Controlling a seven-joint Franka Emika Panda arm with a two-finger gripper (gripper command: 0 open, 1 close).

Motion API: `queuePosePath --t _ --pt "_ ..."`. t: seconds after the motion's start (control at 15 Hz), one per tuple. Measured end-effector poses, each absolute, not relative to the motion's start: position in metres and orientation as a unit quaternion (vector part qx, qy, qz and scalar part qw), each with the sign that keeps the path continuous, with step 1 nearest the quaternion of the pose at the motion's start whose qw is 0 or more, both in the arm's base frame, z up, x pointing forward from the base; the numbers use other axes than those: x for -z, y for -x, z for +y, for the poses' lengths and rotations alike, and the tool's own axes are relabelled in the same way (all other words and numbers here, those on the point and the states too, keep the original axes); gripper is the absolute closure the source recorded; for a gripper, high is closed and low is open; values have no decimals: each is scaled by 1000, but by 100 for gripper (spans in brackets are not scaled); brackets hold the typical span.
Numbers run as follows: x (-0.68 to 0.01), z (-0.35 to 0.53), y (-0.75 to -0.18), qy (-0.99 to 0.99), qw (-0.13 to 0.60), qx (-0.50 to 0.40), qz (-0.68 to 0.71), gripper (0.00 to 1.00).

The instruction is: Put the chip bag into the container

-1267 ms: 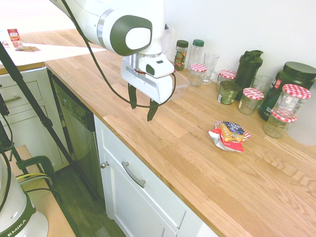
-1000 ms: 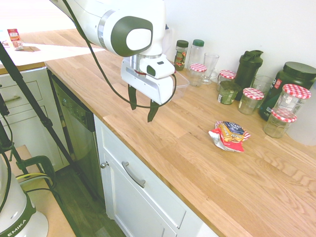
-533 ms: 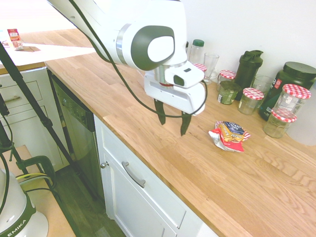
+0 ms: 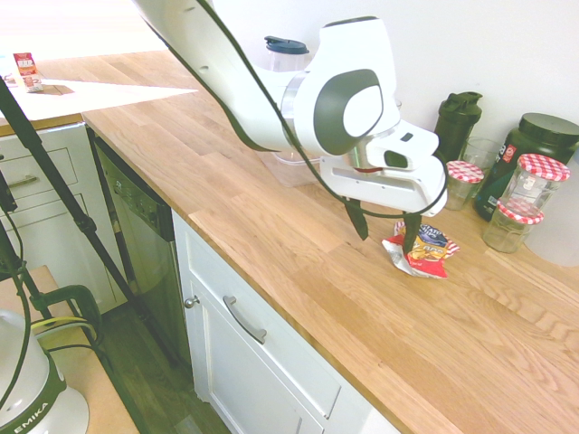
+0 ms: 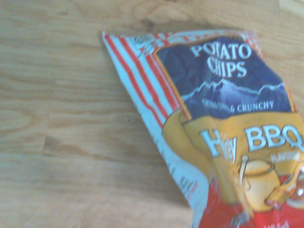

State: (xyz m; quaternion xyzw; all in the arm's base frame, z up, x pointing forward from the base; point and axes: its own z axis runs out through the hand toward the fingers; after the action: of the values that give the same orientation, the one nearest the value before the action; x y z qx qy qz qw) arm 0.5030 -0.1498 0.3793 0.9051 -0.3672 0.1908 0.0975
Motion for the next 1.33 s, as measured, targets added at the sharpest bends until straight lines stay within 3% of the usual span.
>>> queuePosePath --t 0.67,1.33 --pt "-370 -149 -550 -911 102 -193 -349 100" --pt "-352 -168 -549 -909 109 -180 -361 100"
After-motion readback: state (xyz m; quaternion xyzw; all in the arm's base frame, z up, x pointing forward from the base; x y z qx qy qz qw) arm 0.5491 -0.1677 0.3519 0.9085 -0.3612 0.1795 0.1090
